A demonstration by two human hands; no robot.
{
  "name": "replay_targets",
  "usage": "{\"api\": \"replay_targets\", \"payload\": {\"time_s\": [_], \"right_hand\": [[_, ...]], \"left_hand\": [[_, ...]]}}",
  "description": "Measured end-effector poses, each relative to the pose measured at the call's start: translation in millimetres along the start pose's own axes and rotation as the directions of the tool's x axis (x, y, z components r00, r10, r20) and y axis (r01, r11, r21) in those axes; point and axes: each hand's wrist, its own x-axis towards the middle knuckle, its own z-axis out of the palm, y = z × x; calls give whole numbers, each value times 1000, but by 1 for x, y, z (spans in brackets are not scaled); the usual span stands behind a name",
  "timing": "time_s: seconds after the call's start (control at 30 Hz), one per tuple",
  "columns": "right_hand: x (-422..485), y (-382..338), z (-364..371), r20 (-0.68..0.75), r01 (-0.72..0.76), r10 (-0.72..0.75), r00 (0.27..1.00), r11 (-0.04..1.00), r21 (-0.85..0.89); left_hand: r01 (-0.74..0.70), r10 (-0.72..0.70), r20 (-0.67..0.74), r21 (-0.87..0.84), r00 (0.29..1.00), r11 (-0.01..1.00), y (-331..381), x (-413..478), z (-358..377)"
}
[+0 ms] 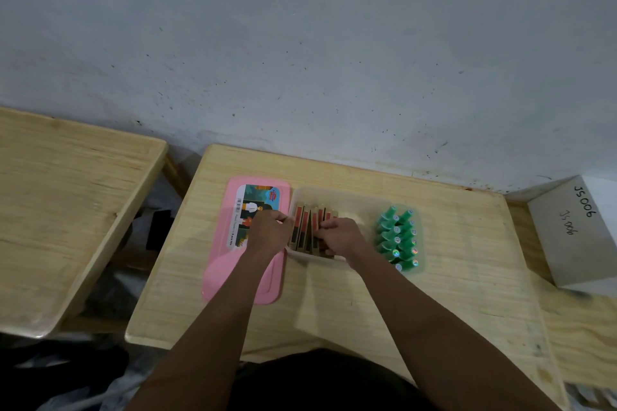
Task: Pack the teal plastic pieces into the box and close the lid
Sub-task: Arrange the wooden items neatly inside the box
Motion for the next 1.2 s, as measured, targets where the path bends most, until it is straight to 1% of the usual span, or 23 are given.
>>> {"api": "replay_targets", "payload": {"time_s": [0.13,0.23,0.27,0.3,0.33,0.43,0.47,0.5,0.6,0.7,0.87,0.93,1.07,1.2], "right_hand": [[12,0,14,-74,43,-60,995,974,-222],[13,1,11,-20,123,-149,989,879,-460],[12,0,8,6,150,-170,985,853,-500],[12,1,4,15,167,-185,983,848,-502],[11,2,-2,-7,164,-191,982,861,-481],[11,10,-20,-197,97,-186,963,915,-391],[11,13,-25,-220,69,-159,962,927,-368],[11,17,-28,-204,53,-131,970,936,-349],[10,22,-26,-87,14,-48,995,934,-358],[8,23,-20,-35,13,-28,999,927,-375],[3,18,-16,-68,13,-51,996,880,-475],[1,18,-14,-94,6,-60,994,873,-488],[0,18,-16,-153,0,-75,985,896,-444],[-3,16,-21,-216,57,-137,967,939,-340]], "left_hand": [[6,-6,-5,-14,1000,1000,-1,1,2],[9,-9,-7,-24,1000,1000,-1,2,2],[7,-7,-5,-24,1000,1000,-1,2,2],[8,-8,-2,-28,1000,1000,-1,2,2],[14,-14,1,-35,1000,999,-1,2,2],[23,-22,7,-40,1000,999,-1,2,2],[21,-21,5,-38,1000,999,-1,1,1],[17,-17,4,-36,1000,999,-1,1,1],[4,-4,9,-19,1000,1000,0,1,1],[-4,4,3,-16,1000,1000,0,1,1],[-6,6,5,-9,1000,1000,-1,2,1],[-6,7,8,-9,1000,1000,-2,2,2],[-12,12,-1,-7,1000,1000,-2,2,2],[-6,6,-2,-24,1000,1000,-3,2,3]]}}
